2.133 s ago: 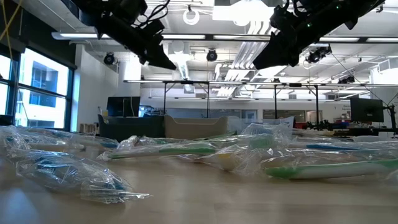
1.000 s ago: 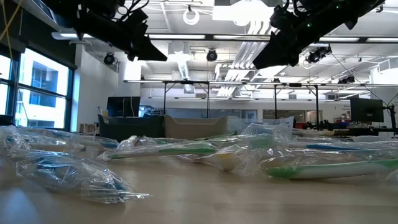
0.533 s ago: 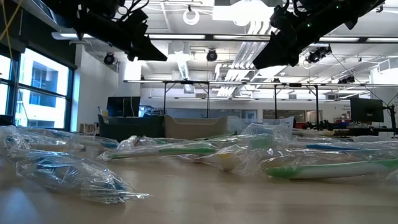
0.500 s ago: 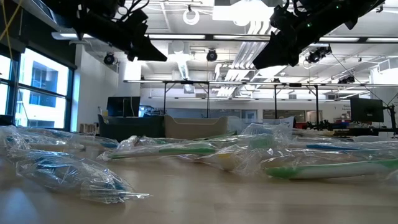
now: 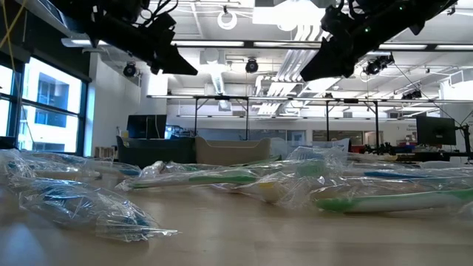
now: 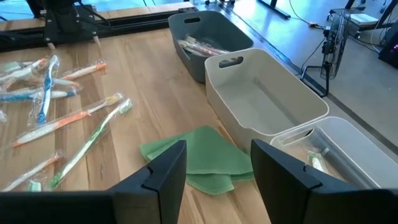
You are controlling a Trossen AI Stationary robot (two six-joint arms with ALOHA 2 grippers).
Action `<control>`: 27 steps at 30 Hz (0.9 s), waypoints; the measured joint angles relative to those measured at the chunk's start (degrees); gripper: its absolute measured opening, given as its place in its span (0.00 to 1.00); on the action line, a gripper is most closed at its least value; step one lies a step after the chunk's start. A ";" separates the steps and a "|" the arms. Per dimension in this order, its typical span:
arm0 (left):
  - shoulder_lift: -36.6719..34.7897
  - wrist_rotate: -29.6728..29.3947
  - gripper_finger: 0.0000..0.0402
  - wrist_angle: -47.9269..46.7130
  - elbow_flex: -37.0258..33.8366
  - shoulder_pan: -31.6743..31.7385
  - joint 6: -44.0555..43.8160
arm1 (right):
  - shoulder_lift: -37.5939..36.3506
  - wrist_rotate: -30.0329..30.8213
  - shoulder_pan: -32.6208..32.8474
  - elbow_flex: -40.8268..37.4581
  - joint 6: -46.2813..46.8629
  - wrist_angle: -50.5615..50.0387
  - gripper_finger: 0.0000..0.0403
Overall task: Pick & Place Toothbrushes
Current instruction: Put the blue toothbrush into the gray bin
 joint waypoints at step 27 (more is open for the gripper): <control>0.00 -0.07 0.00 -0.64 0.00 0.00 0.09 | 0.00 -0.01 -0.01 -0.01 -1.37 0.99 0.42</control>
